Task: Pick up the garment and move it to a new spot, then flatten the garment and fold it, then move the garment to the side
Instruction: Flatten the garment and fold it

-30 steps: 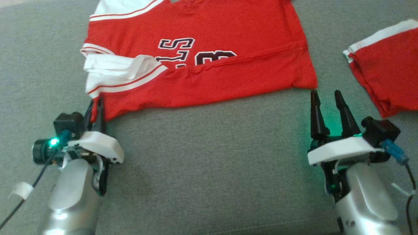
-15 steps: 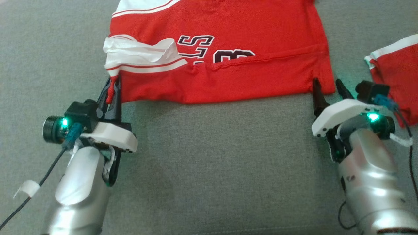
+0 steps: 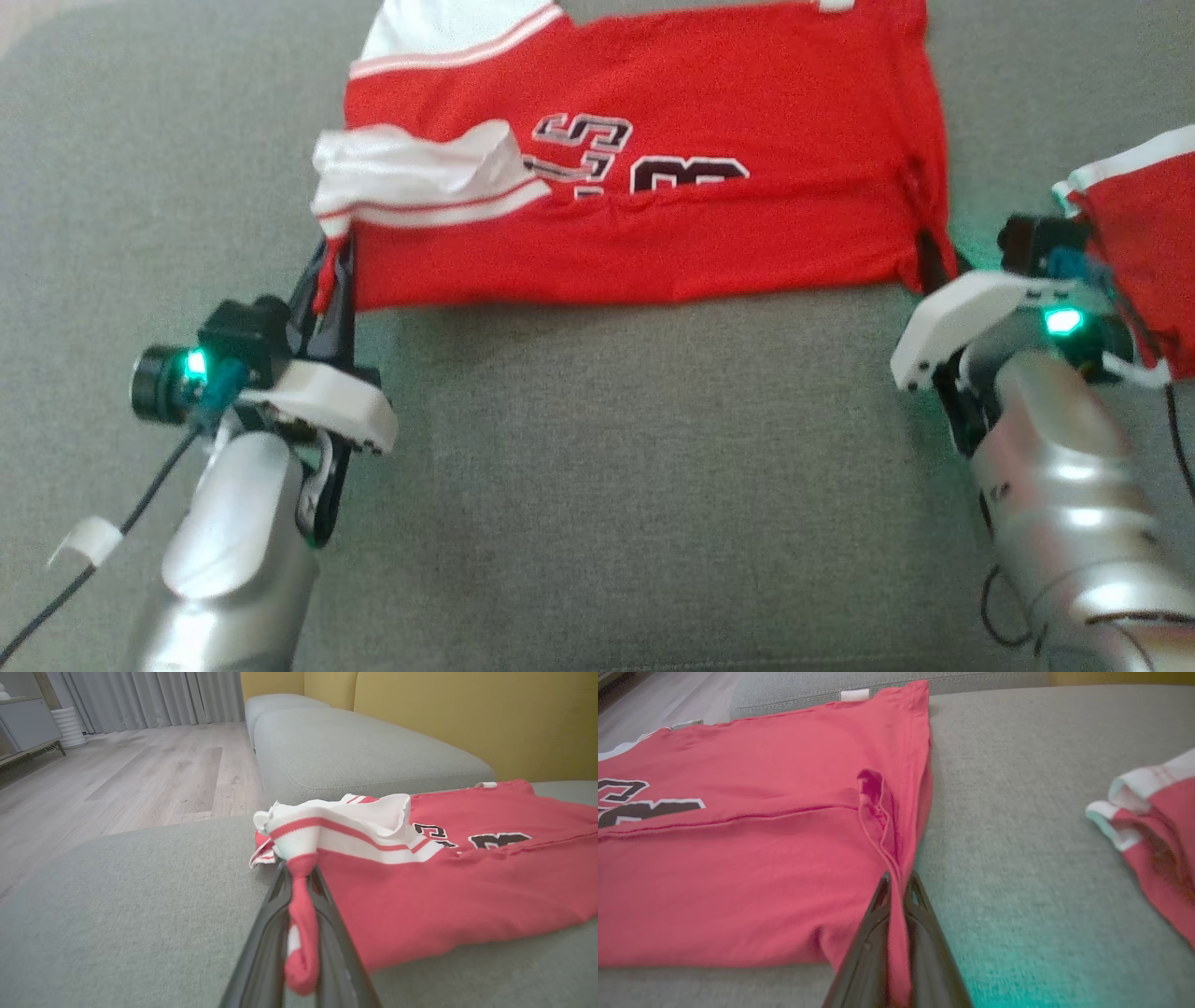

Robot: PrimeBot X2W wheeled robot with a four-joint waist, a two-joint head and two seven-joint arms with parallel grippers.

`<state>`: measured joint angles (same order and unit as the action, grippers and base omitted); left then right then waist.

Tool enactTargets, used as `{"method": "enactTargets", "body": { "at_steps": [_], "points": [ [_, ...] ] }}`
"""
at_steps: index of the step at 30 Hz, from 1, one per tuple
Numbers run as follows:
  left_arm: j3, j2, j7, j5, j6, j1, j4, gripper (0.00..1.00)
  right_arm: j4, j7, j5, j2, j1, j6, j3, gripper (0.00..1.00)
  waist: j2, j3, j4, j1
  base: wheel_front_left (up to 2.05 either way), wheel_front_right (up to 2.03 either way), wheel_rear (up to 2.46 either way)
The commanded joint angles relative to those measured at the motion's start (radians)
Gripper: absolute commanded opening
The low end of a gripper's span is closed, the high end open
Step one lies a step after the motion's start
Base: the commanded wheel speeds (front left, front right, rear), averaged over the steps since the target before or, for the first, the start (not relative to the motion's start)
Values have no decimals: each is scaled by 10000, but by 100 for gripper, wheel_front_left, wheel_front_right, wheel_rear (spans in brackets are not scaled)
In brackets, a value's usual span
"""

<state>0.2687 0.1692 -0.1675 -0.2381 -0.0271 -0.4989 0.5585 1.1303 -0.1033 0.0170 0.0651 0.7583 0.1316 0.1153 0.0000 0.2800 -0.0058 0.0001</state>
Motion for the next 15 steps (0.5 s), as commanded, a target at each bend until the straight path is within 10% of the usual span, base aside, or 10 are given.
{"method": "enactTargets", "body": {
  "at_steps": [1, 15],
  "points": [
    [-209, 336, 15, -55, 12, 88, -157, 0, 48, -116, 106, -149, -451, -9, -106, 0, 0, -312, -39, -1, 0, 0, 0],
    [391, 922, 769, -73, -378, 1763, 686, 0, 172, 62, -207, -149, -1726, -9, -388, 0, 0, -2363, -478, -1, 0, 0, 0]
  ]
}}
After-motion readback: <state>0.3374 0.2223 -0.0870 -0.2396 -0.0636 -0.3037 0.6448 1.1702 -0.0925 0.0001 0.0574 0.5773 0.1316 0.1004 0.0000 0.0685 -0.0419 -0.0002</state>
